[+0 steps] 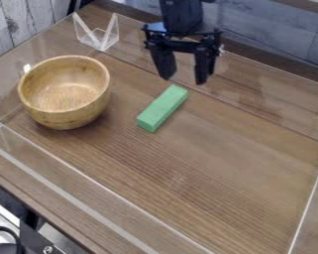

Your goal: Move green object from inside the wooden bowl to the table next to it

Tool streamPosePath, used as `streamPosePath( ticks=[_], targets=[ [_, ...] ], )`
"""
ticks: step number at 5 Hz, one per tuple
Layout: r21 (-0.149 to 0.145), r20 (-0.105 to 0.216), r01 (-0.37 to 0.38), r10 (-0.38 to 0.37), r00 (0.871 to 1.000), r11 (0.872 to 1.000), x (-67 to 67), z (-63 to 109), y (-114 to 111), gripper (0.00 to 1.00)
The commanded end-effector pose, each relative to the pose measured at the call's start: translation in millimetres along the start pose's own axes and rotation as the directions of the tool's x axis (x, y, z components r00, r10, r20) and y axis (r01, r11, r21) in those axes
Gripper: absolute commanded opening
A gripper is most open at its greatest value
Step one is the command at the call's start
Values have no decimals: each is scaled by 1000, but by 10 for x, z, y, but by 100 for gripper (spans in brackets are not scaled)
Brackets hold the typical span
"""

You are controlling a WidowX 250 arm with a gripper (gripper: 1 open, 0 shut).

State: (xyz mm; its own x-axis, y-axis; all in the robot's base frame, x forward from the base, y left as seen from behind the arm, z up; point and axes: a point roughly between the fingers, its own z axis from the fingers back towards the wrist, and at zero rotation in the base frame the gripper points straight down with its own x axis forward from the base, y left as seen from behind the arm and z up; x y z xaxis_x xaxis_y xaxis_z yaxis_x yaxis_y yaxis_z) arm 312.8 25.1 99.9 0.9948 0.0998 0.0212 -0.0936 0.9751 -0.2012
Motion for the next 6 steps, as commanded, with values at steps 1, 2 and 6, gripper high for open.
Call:
streamPosePath(
  ticks=[1, 2, 6],
  targets=[
    [19, 71, -21, 20, 997, 1000, 179, 54, 98, 100],
    [15, 74, -51, 50, 996, 999, 203, -22, 122, 100],
    [29, 42, -95, 94, 995, 995, 193, -218, -40, 100]
  ],
)
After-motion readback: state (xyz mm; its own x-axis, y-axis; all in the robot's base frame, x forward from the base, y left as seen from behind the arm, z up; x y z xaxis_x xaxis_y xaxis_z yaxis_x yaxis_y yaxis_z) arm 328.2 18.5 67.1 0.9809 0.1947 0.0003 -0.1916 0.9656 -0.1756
